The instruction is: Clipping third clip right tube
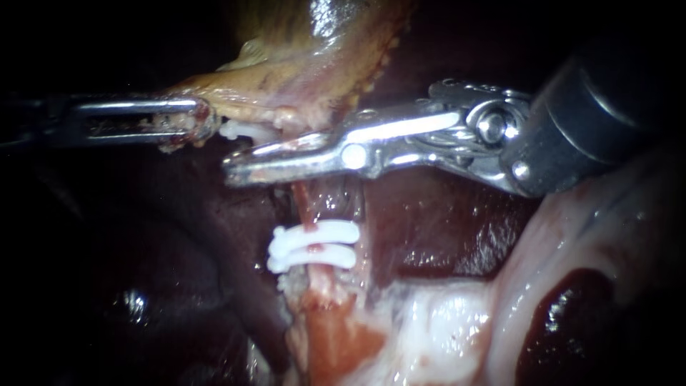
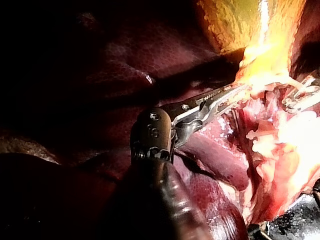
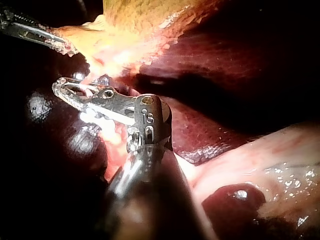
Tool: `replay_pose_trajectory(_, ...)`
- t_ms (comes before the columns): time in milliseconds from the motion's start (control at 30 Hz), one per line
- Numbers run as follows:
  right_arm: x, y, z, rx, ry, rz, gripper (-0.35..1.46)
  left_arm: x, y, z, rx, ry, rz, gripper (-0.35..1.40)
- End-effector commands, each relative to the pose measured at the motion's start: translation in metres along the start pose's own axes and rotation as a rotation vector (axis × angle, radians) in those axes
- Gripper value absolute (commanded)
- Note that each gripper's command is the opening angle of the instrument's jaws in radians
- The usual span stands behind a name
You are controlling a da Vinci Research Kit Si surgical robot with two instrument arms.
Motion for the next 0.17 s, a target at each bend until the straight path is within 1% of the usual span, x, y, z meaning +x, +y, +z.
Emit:
replay_pose_trajectory(33, -0.0001, 0.0001, 0.0000, 0.000, 0.000, -0.001, -0.35, 0.0000, 0.0000, 0.0000, 0.000, 0.000, 0.000, -0.35)
replay_pose_trajectory(167, -0.0003, 0.0004, 0.0000, -0.001, -0.001, -0.002, -0.35, 0.0000, 0.0000, 0.0000, 0.000, 0.000, 0.000, -0.35)
